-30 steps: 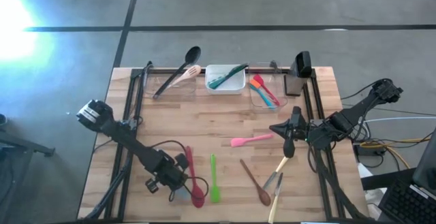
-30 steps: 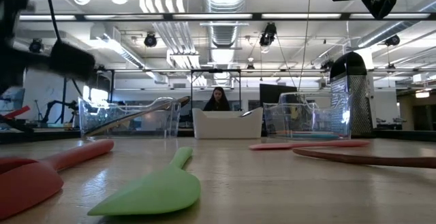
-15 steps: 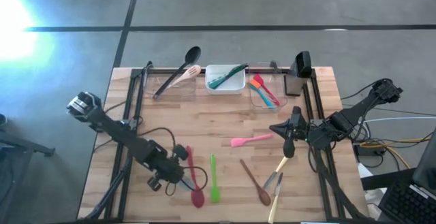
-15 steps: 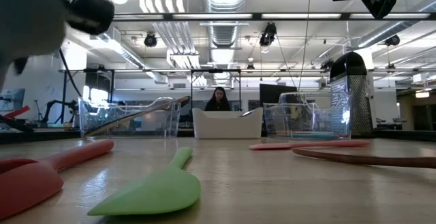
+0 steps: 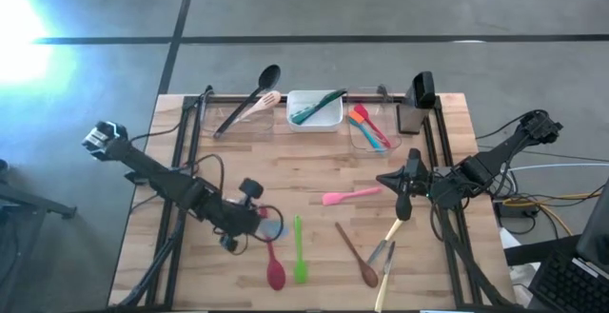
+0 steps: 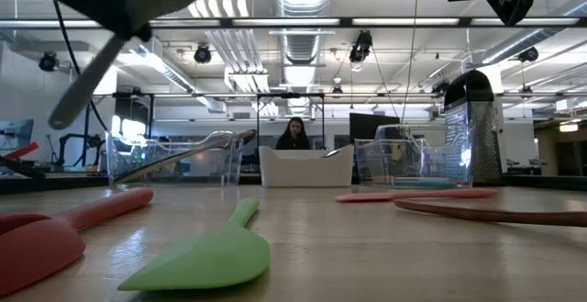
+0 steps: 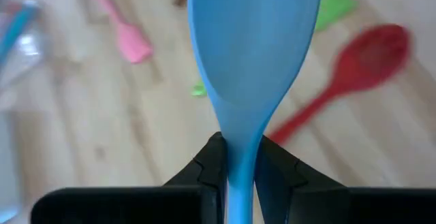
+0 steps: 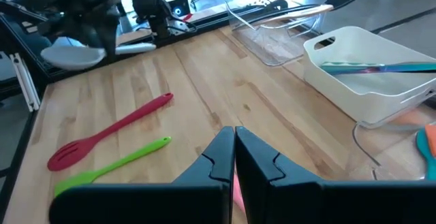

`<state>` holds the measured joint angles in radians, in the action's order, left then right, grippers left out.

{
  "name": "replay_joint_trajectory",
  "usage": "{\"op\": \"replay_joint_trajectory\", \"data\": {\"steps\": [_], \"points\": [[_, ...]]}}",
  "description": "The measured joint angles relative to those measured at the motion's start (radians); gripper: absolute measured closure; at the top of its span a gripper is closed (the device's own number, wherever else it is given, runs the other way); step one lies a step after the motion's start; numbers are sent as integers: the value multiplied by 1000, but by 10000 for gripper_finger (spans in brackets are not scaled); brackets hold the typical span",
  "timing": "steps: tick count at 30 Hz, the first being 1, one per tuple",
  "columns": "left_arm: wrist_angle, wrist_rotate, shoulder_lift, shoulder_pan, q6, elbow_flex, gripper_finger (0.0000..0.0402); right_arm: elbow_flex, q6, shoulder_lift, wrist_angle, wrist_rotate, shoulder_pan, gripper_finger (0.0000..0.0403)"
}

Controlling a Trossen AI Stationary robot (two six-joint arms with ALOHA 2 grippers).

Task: Pick & Place Kitchen Items
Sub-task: Put the light blue serving spoon into the left transparent bin

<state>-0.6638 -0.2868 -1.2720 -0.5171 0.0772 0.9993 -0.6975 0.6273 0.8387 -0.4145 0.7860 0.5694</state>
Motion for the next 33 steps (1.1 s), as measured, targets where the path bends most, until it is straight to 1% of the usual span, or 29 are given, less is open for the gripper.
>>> {"op": "replay_joint_trajectory", "data": {"steps": [3,8,10,12,16,21,24,29,33], "points": [[29,-85,15,19,5,0,349,0,0,0,0,0,0,394],[116,-265,39,61,40,3,349,0,-4,0,0,0,0,394],[160,-318,50,90,46,3,349,0,-13,0,0,0,0,394],[188,-349,63,133,46,3,349,0,-28,0,0,0,0,394],[208,-353,91,255,46,3,349,0,-37,0,0,0,-1,394],[210,-341,124,447,60,3,349,0,-37,0,0,0,-1,394],[207,-280,141,585,60,3,349,0,-37,0,0,0,-1,394],[203,-138,151,831,76,3,349,0,-37,0,0,0,-1,394],[205,-109,151,971,139,3,349,0,-37,0,0,0,-1,394]]}}
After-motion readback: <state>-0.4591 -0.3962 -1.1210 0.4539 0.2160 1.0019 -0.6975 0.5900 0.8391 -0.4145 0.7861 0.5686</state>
